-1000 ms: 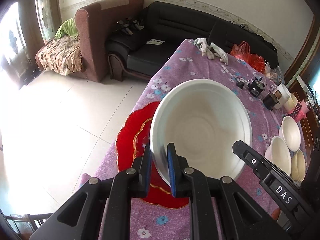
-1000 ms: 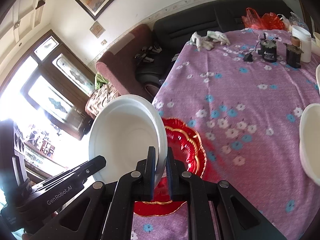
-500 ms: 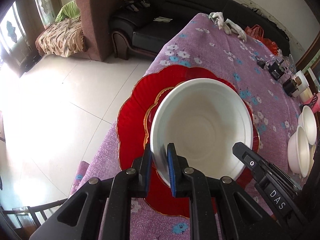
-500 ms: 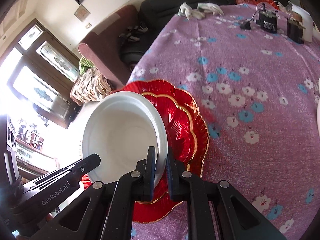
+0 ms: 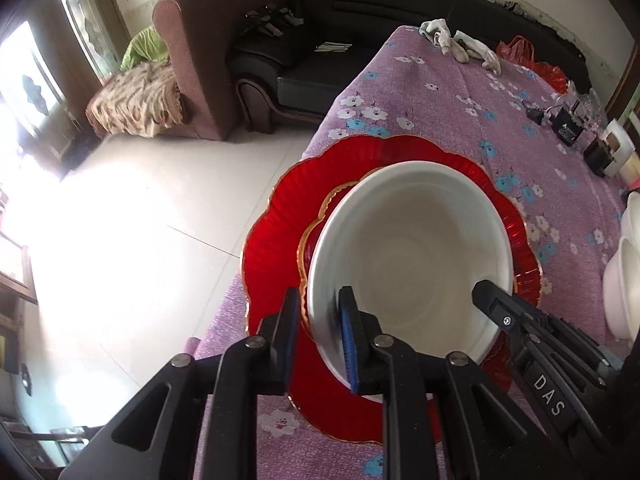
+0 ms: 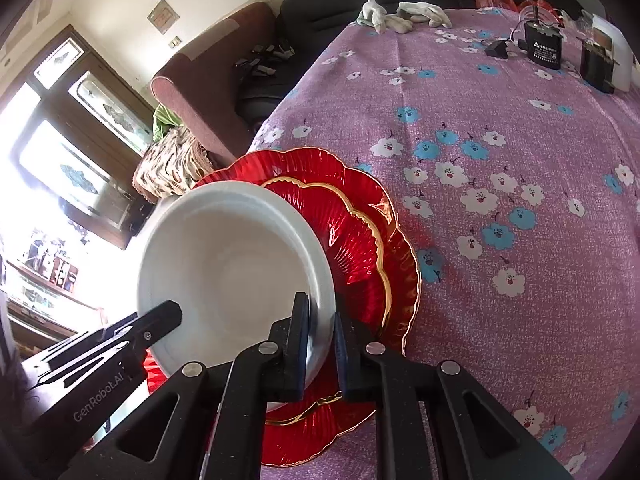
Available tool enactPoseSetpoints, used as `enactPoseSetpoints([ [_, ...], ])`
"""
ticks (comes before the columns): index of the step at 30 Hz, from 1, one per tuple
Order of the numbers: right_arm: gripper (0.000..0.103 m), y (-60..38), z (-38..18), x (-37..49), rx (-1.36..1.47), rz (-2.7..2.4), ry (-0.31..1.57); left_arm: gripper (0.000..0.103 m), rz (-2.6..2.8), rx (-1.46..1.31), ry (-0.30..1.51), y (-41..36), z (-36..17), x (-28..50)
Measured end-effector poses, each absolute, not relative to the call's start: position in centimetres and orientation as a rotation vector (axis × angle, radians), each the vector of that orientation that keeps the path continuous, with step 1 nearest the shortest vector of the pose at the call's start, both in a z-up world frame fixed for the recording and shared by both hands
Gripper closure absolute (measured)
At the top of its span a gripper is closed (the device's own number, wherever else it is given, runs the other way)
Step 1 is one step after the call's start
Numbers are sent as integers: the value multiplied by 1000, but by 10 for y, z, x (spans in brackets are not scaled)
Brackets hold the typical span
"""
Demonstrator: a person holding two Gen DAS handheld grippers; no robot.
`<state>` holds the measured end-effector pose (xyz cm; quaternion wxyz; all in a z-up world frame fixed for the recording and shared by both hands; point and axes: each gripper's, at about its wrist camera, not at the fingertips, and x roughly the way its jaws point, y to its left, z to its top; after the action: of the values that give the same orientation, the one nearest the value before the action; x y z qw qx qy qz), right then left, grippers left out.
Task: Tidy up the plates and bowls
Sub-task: 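Carry the white bowl with both grippers over the red plate stack, then lower the white bowl onto the red plates and open both grippers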
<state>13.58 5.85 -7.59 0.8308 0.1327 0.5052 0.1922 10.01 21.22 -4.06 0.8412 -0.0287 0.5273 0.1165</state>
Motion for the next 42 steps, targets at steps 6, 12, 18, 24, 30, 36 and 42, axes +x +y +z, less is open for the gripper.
enactPoseSetpoints([
  [6, 88, 61, -75, 135, 259, 403, 1065, 48, 374, 141, 1041, 201, -31, 94],
  [12, 89, 62, -73, 132, 246, 401, 1064, 36, 417, 193, 993, 204, -18, 88],
  [18, 89, 61, -68, 128, 221, 381, 1041, 35, 480, 202, 938, 216, -5, 79],
  [24, 82, 55, -64, 131, 243, 389, 1076, 35, 473, 136, 911, 227, 12, 69],
  [30, 67, 45, -40, 120, 197, 350, 981, 35, 424, 98, 894, 217, 22, 58],
  [36, 62, 3, -9, 92, 221, 323, 831, 32, 334, 105, 838, 173, 35, 39],
  [42, 61, -69, 6, 60, 250, 237, 742, 28, 164, 122, 842, 96, 27, 37],
])
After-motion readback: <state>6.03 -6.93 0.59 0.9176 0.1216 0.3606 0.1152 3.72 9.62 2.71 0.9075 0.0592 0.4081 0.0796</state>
